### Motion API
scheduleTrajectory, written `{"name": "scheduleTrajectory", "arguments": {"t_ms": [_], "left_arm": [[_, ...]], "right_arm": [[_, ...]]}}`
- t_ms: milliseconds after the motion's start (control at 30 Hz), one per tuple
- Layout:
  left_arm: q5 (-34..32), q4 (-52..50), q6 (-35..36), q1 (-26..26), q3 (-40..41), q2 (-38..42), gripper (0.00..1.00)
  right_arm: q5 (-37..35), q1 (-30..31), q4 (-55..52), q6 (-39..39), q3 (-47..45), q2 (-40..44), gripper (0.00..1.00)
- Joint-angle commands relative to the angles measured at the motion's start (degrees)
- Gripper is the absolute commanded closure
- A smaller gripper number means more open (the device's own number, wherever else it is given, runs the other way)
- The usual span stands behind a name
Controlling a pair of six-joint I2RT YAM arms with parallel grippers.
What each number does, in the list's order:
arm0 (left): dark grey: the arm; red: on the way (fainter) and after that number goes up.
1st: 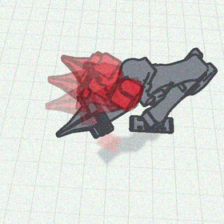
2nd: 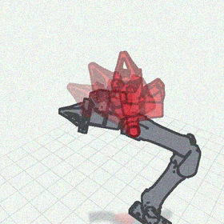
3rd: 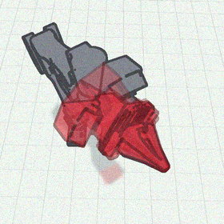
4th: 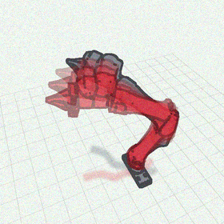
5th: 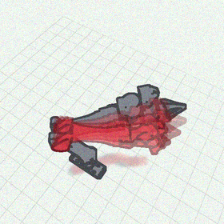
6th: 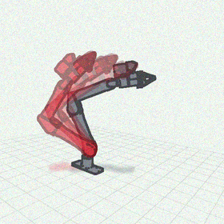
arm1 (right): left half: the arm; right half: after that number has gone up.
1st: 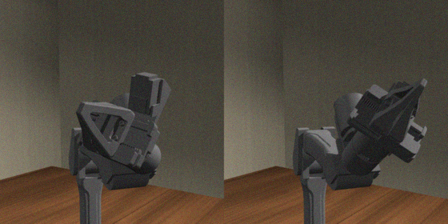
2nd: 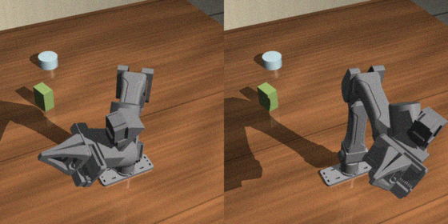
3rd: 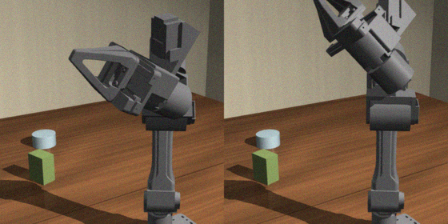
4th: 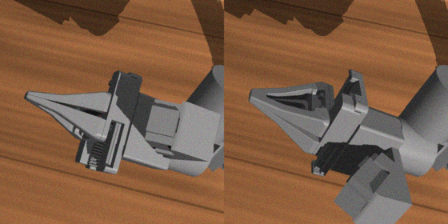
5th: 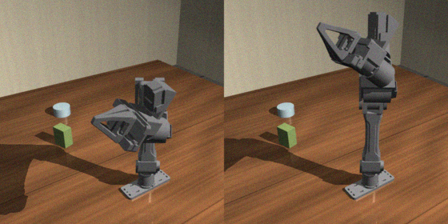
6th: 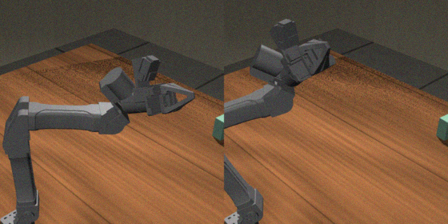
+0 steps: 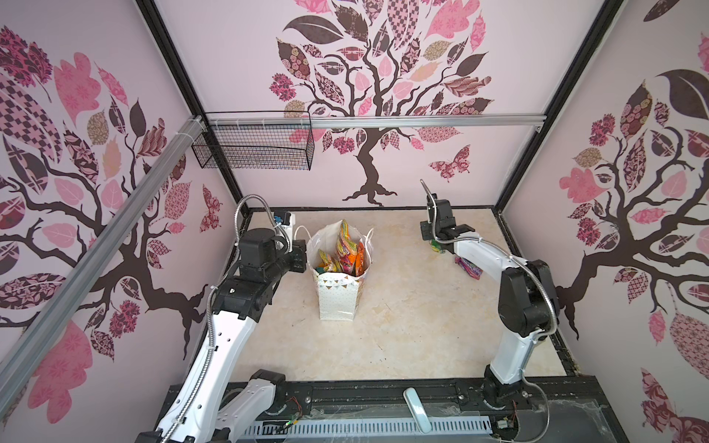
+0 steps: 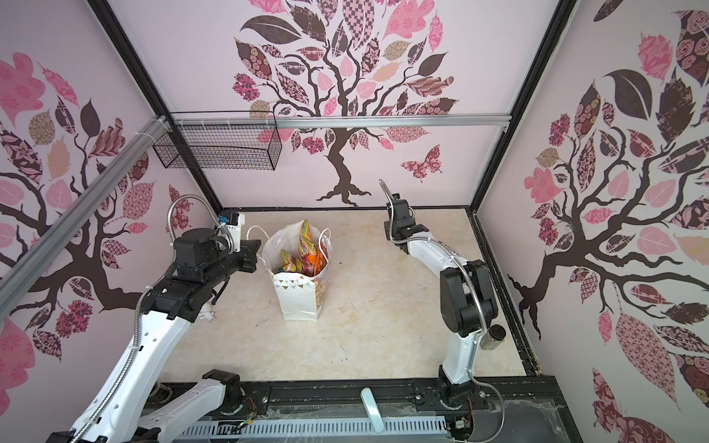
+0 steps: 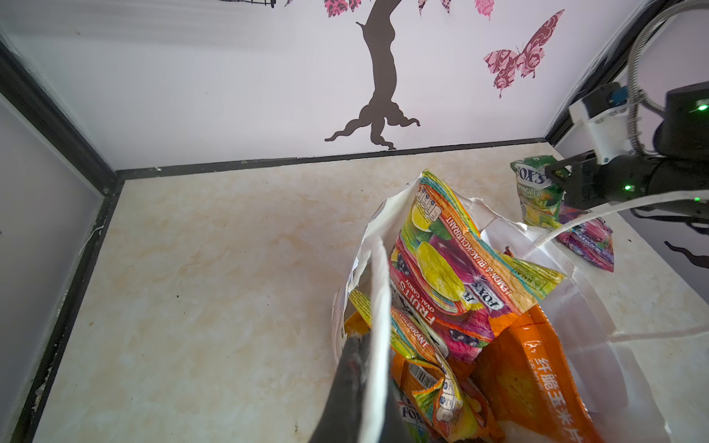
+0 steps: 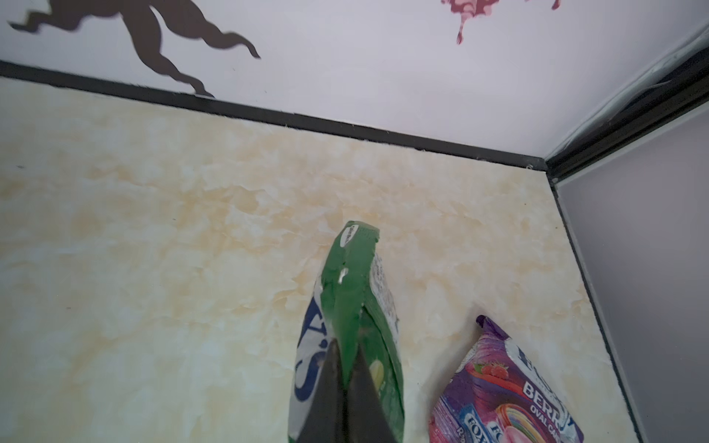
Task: Place the snacks into the paper bag
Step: Pick up the snack from the top-right of the table, then place the snack in the paper bag.
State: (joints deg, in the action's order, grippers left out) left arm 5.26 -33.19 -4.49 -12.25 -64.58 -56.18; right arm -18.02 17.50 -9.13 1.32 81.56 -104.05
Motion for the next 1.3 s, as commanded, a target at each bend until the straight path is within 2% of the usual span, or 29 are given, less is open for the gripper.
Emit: {"name": "scheduleTrajectory", "arguments": {"t_ms": [0, 233, 433, 600, 833, 1000, 1067, 1267], "left_arm": [[-0.2, 1.8, 0.3, 0.4, 0.9, 0.8, 1.0], [-0.7, 1.6, 0.2, 0.4, 0.8, 0.6, 1.0], [-1.0, 1.5, 0.2, 0.3, 0.6, 0.6, 1.0], [-0.9, 1.6, 0.2, 0.4, 0.6, 0.7, 1.0], [-0.7, 1.5, 0.1, 0.4, 0.5, 0.5, 1.0], [-0.6, 1.5, 0.1, 0.4, 0.6, 0.5, 1.0], [-0.6, 1.5, 0.1, 0.4, 0.5, 0.6, 1.0], [-0.9, 1.5, 0.2, 0.4, 0.6, 0.6, 1.0]], "right_arm": [[6.3, -0.3, 0.7, -3.1, -0.6, 8.0, 1.0], [17.3, -0.3, 1.0, -6.8, -0.5, 17.7, 1.0], [30.2, -0.3, 1.7, -11.4, 1.3, 23.6, 1.0], [42.6, -0.2, 7.2, -17.7, 2.0, 27.9, 1.0], [54.8, 2.1, 16.3, -25.9, 3.5, 30.5, 1.0], [63.0, 4.8, 20.9, -31.8, 7.2, 27.9, 1.0], [63.1, 7.0, 22.2, -32.8, 8.1, 26.9, 1.0], [60.6, 15.2, 18.6, -28.2, 11.7, 25.1, 1.0]]}}
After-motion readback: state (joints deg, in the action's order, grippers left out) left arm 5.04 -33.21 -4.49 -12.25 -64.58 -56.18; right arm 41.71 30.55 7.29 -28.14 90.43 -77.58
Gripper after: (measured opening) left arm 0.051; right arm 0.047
